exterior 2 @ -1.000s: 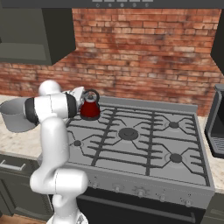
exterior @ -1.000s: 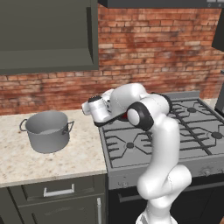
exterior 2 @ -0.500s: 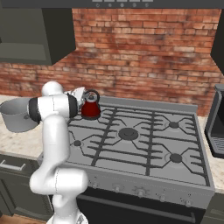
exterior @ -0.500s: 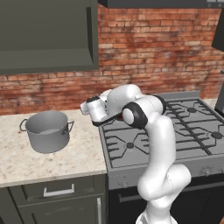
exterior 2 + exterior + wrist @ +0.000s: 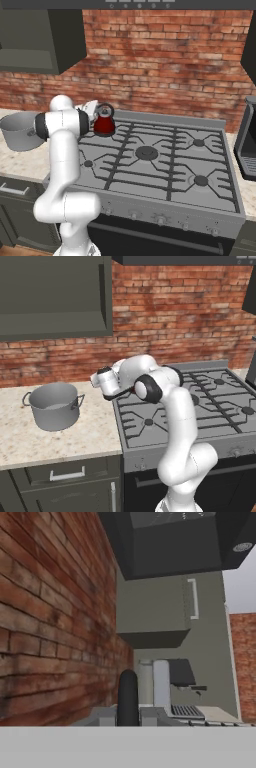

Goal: Pick the kettle from the cabinet and place it on a stove burner. Then pick the pot from the counter and place it on another stove burner. Finally, turn both burners on.

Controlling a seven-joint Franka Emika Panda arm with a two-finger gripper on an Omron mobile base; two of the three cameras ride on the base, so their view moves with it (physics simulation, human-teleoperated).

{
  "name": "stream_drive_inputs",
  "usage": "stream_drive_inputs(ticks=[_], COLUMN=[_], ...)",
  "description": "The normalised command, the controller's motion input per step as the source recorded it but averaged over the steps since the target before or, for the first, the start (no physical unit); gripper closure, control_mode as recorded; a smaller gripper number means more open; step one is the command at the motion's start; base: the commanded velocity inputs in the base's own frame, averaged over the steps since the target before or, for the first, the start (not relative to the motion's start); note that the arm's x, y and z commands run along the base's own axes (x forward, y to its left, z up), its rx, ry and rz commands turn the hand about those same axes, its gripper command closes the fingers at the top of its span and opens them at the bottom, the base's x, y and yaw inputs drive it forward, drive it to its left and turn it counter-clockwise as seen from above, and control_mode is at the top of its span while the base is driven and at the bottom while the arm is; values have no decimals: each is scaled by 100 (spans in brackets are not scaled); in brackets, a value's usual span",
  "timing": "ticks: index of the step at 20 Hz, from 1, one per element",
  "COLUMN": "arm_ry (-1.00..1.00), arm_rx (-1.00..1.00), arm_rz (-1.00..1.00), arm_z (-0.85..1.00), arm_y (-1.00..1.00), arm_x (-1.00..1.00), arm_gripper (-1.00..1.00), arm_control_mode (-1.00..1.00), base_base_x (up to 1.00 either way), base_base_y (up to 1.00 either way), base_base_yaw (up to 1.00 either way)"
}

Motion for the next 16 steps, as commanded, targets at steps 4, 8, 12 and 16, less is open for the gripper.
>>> stream_drive_inputs(ticks=[4,8,12,16], arm_ry=[-4,-5,-5,-4], arm_rx=[-2,-3,-3,-3], arm_rz=[0,0,0,0], arm_z=[-15,-13,-12,-12], arm_y=[0,0,0,0], arm_x=[14,11,10,8], arm_gripper=[100,100,100,100], arm_control_mode=[-100,-100,-100,-100], base_base_x=[0,0,0,0], base_base_y=[0,0,0,0], base_base_yaw=[0,0,0,0])
